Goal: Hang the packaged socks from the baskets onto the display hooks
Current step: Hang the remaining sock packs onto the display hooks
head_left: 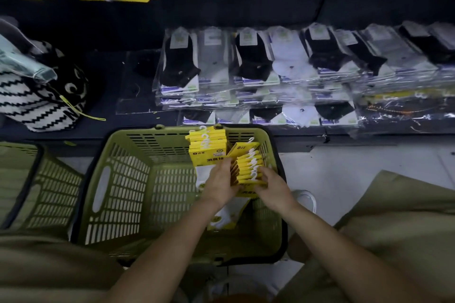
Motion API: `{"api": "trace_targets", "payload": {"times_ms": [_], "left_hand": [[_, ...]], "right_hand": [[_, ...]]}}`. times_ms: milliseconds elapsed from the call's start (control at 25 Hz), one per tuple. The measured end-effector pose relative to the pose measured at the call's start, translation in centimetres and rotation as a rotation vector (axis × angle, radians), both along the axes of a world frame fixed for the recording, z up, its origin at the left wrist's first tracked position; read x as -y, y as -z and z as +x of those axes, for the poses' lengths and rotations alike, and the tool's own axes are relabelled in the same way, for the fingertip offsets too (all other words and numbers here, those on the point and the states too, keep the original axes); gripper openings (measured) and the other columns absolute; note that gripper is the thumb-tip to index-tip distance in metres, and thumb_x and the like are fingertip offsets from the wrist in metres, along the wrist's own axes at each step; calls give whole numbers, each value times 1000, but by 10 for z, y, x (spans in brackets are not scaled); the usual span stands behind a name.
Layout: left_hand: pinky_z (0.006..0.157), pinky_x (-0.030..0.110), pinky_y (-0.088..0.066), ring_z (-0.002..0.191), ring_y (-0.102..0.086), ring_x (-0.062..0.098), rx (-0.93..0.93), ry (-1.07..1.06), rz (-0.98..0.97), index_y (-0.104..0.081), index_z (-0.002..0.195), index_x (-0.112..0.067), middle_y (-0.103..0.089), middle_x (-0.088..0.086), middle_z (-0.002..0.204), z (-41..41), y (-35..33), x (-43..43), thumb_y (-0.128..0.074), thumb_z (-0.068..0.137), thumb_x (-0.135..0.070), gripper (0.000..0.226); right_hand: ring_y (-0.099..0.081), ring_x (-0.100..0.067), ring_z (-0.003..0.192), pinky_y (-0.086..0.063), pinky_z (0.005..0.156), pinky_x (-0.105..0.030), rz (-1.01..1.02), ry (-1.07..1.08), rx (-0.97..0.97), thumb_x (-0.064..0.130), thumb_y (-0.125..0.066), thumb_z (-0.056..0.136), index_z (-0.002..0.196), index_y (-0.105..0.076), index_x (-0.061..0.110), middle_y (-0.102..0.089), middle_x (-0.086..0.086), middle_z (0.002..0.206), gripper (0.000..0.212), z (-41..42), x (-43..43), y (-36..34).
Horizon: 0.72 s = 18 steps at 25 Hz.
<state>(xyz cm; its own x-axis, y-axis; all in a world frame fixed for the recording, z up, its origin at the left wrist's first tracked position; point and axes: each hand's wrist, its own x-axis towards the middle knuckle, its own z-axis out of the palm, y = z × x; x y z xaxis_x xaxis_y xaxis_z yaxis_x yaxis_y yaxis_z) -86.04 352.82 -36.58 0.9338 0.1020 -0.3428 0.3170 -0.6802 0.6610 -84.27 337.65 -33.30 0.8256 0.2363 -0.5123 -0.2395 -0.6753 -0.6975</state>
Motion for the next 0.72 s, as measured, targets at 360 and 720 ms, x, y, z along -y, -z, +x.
{"api": "trace_targets", "payload": {"times_ms": [360,720], "left_hand": [[95,27,-40,120,-46,21,-98,-35,-206,-41,134,-12,-47,6,128,-40,-7,-57,-69,81,-7,60],[111,34,-31,133,-36,19,-81,-119,-310,-19,145,-11,-40,6,140,-64,15,-58,-71,78,-6,85]], "right_hand": [[-16,-25,143,-23,115,-43,-48,-242,-25,26,-87,61,149,6,25,-14,-3,155,128,-5,-9,9],[-42,-18,126,-37,102,-33,140,-129,-81,17,-81,70,141,-27,16,-44,1,132,88,-28,-34,35]]}}
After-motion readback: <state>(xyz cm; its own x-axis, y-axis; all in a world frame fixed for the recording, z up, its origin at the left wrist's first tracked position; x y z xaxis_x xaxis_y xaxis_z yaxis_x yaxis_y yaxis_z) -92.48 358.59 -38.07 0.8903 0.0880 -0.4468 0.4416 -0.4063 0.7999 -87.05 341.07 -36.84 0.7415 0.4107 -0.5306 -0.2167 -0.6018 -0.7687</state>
